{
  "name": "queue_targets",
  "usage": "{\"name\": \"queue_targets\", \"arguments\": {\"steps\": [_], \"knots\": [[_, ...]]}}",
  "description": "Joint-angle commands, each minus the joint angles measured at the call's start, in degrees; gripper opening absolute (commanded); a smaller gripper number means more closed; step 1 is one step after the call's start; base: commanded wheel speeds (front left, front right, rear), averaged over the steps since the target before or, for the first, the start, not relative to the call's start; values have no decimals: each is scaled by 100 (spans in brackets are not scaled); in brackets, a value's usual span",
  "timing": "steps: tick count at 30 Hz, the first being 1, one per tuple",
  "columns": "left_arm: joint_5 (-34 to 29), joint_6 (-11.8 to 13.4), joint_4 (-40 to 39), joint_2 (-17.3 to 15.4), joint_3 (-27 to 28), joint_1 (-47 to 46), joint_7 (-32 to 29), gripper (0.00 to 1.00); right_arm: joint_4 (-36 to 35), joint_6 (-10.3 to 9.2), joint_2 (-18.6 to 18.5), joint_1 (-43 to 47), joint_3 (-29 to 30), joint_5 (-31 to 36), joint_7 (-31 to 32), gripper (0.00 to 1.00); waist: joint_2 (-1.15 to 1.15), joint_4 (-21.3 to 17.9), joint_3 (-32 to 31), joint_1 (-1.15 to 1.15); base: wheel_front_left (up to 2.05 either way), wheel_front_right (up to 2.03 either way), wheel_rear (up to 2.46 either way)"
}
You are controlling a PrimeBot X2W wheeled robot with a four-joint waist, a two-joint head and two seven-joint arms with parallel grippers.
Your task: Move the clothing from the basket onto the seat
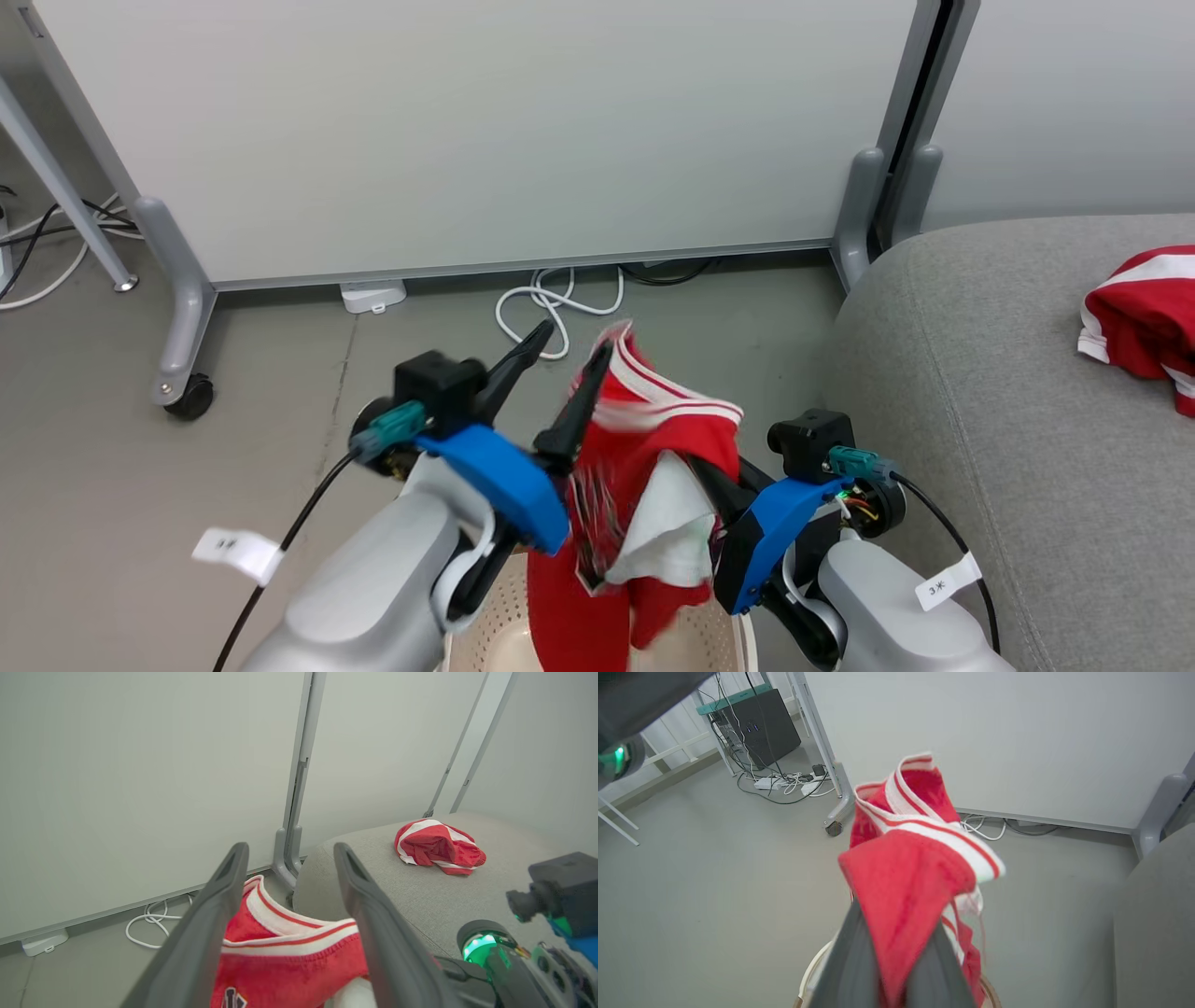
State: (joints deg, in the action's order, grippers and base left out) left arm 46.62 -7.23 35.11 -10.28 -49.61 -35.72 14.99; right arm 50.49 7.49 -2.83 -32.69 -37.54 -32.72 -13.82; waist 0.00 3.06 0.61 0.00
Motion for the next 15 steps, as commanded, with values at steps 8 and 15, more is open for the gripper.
{"name": "queue_targets", "arguments": {"steps": [8, 15], "knots": [[-566, 192, -919, -466, 970, 1182, 25, 100, -175, 1, -52, -154, 133, 308, -100, 0, 0, -238, 19, 0, 0, 0, 0], [-1140, 329, -1715, -594, 1943, 2251, 22, 100, -707, 1, -244, -50, 200, 549, -65, 0, 0, -819, 74, 0, 0, 0, 0]]}}
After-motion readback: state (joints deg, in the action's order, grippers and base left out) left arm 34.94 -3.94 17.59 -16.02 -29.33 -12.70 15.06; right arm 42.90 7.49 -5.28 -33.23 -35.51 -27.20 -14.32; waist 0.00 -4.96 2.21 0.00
